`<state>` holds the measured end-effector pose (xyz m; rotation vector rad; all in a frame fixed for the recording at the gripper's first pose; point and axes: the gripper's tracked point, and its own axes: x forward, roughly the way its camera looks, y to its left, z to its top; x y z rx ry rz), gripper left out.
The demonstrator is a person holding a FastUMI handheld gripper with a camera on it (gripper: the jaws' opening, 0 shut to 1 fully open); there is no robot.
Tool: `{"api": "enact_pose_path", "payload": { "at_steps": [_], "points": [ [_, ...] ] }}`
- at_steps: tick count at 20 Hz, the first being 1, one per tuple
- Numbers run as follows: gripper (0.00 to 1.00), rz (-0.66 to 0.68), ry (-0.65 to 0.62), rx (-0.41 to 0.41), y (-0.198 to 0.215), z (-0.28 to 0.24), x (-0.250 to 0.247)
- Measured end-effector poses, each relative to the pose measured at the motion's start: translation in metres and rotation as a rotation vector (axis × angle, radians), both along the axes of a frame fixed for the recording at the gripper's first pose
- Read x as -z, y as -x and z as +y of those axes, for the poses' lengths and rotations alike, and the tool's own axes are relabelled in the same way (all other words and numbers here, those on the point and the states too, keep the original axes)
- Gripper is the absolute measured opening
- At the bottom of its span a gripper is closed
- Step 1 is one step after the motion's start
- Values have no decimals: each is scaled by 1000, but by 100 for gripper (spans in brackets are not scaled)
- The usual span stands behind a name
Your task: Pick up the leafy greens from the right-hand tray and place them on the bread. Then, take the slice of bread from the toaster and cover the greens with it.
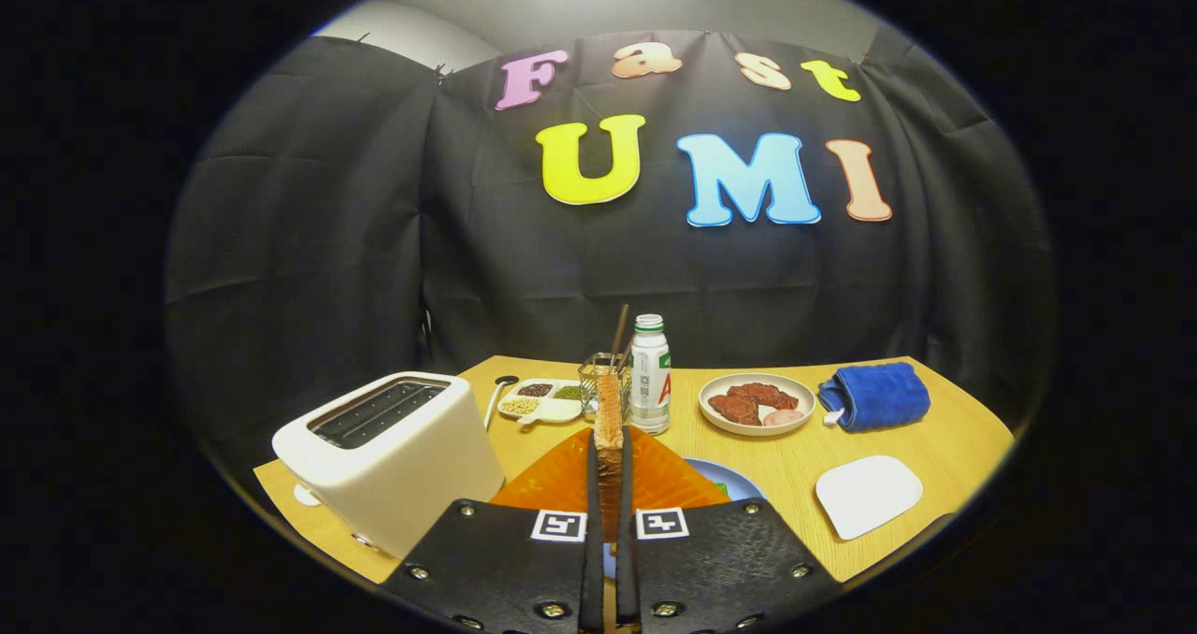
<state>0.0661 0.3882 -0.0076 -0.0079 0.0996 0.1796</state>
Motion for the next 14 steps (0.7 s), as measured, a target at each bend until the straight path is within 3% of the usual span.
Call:
{"api": "enact_pose_path", "payload": {
  "at_steps": [14],
  "points": [
    [5,43,-40,-5,-6,-6,23]
  ]
}}
